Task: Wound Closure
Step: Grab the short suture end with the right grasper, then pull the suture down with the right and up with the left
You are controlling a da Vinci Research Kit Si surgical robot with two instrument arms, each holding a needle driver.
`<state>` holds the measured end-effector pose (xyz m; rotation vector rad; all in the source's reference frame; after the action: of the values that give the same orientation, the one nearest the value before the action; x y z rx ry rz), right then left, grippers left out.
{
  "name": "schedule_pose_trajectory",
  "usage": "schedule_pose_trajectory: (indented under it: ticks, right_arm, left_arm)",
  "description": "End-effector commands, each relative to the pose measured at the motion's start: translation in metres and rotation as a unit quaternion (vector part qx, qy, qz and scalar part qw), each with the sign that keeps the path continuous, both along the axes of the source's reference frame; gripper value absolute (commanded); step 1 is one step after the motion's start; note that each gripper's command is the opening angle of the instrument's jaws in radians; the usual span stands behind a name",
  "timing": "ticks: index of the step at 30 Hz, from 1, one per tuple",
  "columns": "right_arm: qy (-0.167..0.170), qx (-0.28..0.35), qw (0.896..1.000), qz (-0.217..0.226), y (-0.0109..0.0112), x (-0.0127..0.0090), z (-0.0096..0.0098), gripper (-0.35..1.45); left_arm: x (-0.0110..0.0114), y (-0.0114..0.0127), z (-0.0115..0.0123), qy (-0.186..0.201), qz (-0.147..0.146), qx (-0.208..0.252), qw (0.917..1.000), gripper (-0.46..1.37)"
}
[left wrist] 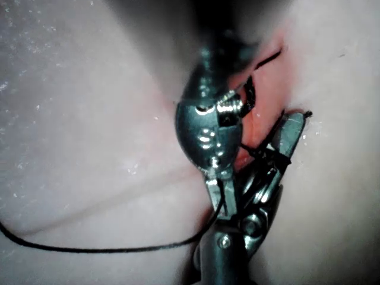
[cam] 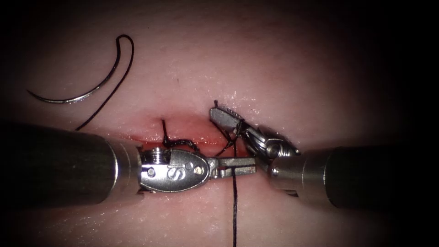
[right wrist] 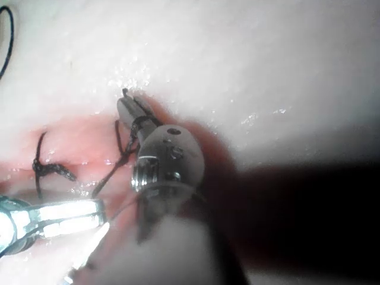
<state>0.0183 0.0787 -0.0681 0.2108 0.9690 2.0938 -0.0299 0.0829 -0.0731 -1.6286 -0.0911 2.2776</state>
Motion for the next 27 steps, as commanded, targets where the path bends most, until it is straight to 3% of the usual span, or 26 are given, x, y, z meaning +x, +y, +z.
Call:
schedule_pose_trajectory:
  ticks: [1,12,27]
  right_arm:
    - [-0.007,0.003,1.000,-0.006,0.0000,0.0000,-0.0001,-0.35]
    - [-0.051,0.004,0.997,-0.049,-0.0007,0.0001,-0.0012,-0.35]
    - [-0.069,-0.055,0.994,-0.062,-0.0009,0.0008,-0.0064,-0.35]
  left_arm:
    - [0.0000,0.0000,0.0000,-0.002,0.005,0.002,1.0000,-0.35]
    - [0.0008,0.0005,-0.0002,0.001,-0.001,0.007,1.0000,-0.35]
    - [0.0039,0.0015,0.0003,0.007,-0.021,0.017,0.9996,-0.35]
